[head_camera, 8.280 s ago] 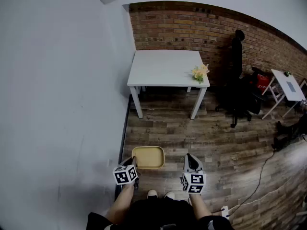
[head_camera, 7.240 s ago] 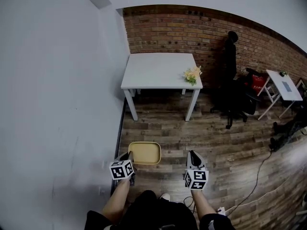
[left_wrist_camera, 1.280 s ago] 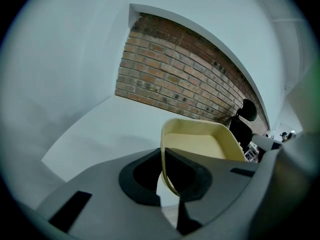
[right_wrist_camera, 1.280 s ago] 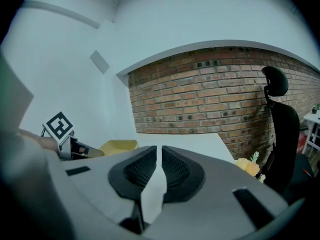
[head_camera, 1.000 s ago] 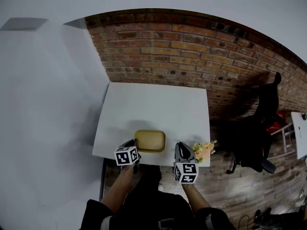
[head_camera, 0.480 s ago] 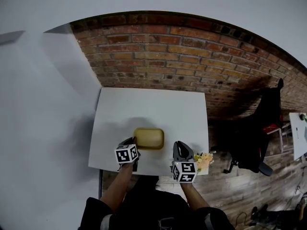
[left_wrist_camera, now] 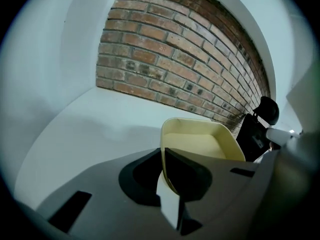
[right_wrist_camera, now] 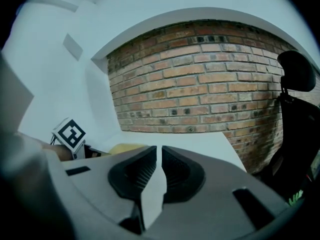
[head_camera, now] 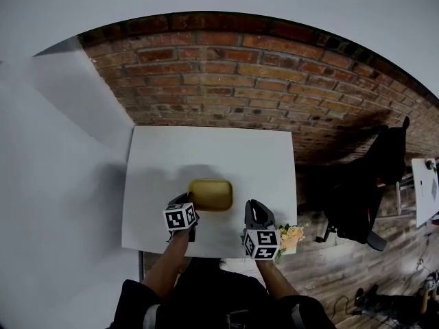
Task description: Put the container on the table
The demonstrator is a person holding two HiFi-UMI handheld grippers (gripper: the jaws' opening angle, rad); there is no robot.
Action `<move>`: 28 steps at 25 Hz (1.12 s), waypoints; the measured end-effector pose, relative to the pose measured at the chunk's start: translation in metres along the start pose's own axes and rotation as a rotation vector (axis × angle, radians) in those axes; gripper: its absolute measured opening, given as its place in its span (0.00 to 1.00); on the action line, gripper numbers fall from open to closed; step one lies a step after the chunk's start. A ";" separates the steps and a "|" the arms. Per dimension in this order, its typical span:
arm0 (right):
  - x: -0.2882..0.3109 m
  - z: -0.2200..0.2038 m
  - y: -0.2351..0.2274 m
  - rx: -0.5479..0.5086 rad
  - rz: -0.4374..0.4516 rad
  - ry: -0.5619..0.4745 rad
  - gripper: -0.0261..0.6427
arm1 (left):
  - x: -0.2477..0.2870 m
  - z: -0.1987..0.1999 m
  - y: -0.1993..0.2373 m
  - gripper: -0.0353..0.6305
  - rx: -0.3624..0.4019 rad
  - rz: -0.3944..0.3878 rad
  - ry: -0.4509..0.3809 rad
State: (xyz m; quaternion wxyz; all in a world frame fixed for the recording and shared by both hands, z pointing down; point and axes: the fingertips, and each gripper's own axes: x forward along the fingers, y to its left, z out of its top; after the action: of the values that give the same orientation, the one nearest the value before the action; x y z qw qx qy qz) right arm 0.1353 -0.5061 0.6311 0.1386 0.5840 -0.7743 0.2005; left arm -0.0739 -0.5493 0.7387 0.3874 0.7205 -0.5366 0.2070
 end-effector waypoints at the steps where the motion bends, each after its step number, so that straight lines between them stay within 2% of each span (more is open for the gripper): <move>1: 0.004 -0.001 -0.001 0.003 -0.002 0.005 0.08 | 0.004 0.001 0.001 0.09 -0.003 0.001 0.006; 18: 0.045 -0.019 -0.009 0.033 -0.011 0.095 0.08 | 0.062 -0.004 0.010 0.09 0.010 0.014 0.090; 28: 0.057 -0.028 -0.017 0.044 -0.022 0.130 0.08 | 0.081 -0.008 0.016 0.09 0.008 0.049 0.120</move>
State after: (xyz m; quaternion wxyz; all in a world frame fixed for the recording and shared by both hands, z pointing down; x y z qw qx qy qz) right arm 0.1349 -0.5450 0.6836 0.1779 0.5811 -0.7526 0.2534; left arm -0.0605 -0.5943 0.8067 0.4108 0.6949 -0.5292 0.2614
